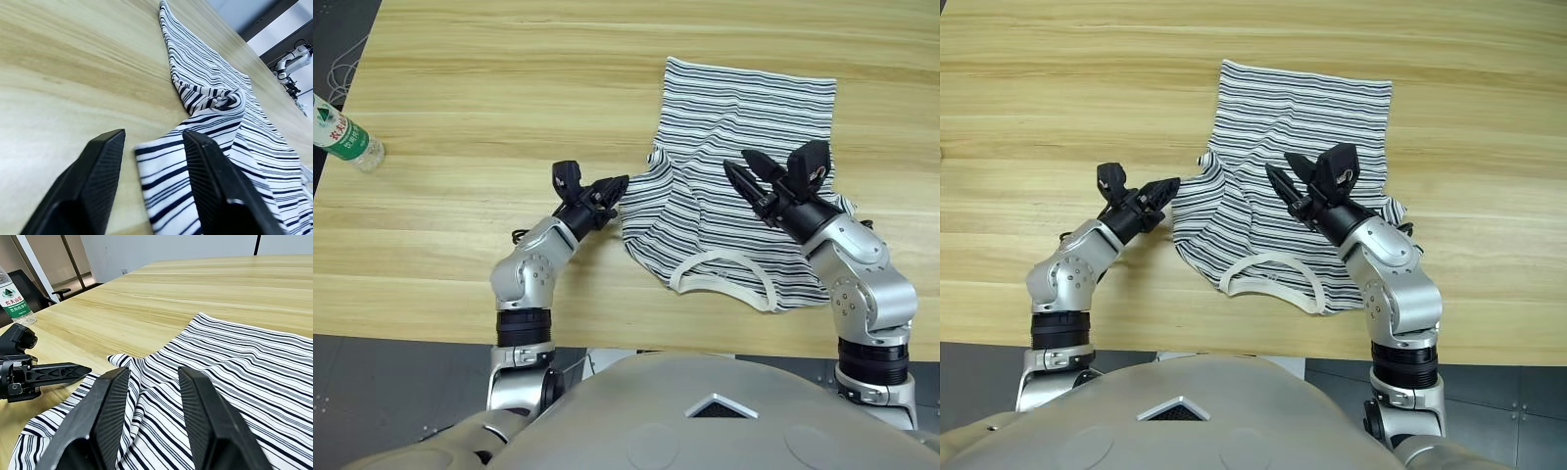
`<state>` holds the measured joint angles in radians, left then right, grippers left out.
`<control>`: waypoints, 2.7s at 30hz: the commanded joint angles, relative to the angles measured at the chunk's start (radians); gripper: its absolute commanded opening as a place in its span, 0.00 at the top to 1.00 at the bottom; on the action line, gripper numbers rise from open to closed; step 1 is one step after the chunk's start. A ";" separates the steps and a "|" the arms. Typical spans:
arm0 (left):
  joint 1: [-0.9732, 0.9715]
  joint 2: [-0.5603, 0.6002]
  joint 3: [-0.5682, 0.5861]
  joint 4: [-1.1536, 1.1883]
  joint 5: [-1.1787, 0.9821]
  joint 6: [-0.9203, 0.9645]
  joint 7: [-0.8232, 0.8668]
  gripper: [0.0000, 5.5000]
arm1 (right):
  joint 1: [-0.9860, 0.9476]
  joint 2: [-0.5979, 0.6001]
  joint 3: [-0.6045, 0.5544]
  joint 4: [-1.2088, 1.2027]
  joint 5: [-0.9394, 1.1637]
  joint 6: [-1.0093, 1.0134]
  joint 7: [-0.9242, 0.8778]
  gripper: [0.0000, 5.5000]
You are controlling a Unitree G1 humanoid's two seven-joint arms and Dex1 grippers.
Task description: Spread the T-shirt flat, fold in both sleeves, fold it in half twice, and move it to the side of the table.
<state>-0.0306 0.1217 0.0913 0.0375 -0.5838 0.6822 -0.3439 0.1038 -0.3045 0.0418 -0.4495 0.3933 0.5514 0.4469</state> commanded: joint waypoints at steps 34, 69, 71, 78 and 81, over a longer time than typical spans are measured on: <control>0.078 0.135 -0.187 0.001 0.211 0.012 -0.057 0.98 | -0.035 0.009 0.006 0.003 -0.022 -0.039 -0.049 0.66; 0.153 0.284 -0.025 -0.055 0.288 -0.075 -0.043 0.98 | -0.076 0.037 -0.108 0.093 -0.028 -0.085 -0.146 0.66; 0.145 0.296 -0.031 -0.050 0.297 -0.080 -0.051 0.98 | -0.073 0.039 -0.108 0.093 -0.028 -0.087 -0.147 0.66; 0.092 0.321 -0.050 -0.071 0.310 -0.064 -0.067 0.98 | -0.067 0.051 -0.101 0.102 -0.036 -0.096 -0.151 0.66; 0.085 0.325 -0.069 -0.100 0.318 -0.053 -0.071 0.98 | -0.065 0.059 -0.100 0.106 -0.042 -0.099 -0.150 0.66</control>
<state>0.0534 0.4354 0.0458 -0.0530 -0.2887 0.5942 -0.4132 0.0357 -0.2516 -0.0586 -0.3490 0.3559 0.4601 0.3006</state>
